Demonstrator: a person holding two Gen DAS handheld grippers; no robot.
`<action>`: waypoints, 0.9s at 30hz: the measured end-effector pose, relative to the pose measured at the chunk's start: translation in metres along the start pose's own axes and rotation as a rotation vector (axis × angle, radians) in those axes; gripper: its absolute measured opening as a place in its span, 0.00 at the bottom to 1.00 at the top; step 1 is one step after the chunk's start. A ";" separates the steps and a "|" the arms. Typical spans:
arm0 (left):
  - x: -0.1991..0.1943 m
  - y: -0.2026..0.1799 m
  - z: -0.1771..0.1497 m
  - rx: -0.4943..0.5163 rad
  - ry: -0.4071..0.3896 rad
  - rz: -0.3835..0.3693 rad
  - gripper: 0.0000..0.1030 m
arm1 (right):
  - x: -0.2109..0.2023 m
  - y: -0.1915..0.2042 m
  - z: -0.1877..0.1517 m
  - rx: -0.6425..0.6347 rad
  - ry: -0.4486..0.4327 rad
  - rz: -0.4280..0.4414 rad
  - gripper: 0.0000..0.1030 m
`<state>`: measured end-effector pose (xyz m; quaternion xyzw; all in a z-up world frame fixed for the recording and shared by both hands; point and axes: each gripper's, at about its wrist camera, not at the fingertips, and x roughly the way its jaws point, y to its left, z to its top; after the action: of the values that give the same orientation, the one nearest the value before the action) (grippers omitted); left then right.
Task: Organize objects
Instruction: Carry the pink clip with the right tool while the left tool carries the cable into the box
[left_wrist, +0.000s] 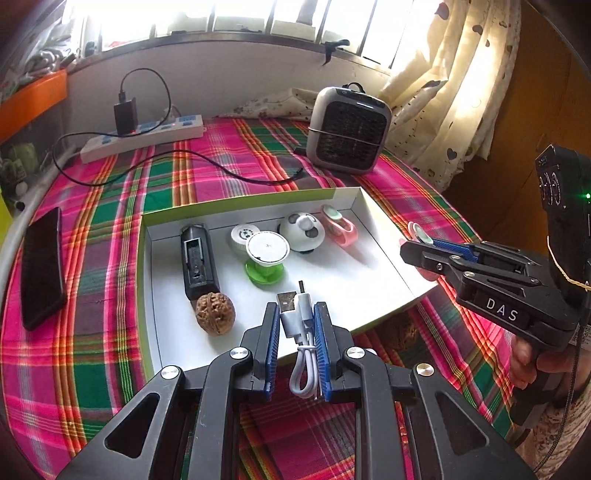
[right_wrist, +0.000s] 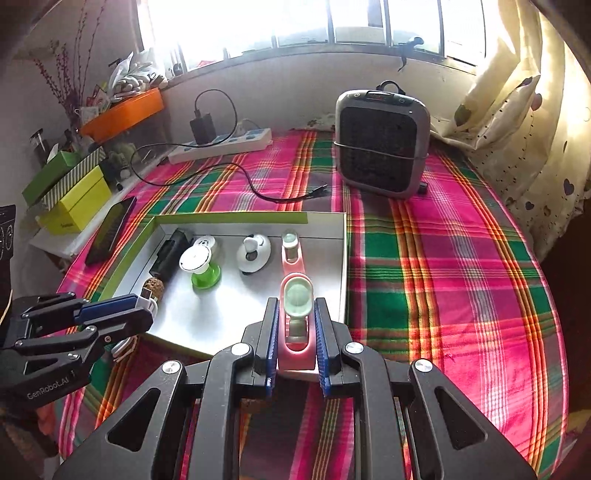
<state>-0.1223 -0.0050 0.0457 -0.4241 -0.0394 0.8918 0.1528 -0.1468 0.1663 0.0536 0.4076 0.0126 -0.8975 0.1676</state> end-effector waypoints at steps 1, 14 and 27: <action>0.002 0.001 0.001 -0.002 0.001 0.002 0.16 | 0.003 0.001 0.002 -0.004 0.006 0.010 0.18; 0.028 0.011 0.011 -0.015 0.034 0.021 0.16 | 0.039 0.009 0.011 -0.037 0.075 0.047 0.18; 0.044 0.017 0.012 -0.010 0.063 0.071 0.16 | 0.056 0.011 0.011 -0.061 0.102 0.036 0.18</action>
<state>-0.1613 -0.0067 0.0173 -0.4539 -0.0239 0.8826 0.1203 -0.1850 0.1376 0.0209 0.4477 0.0414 -0.8716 0.1951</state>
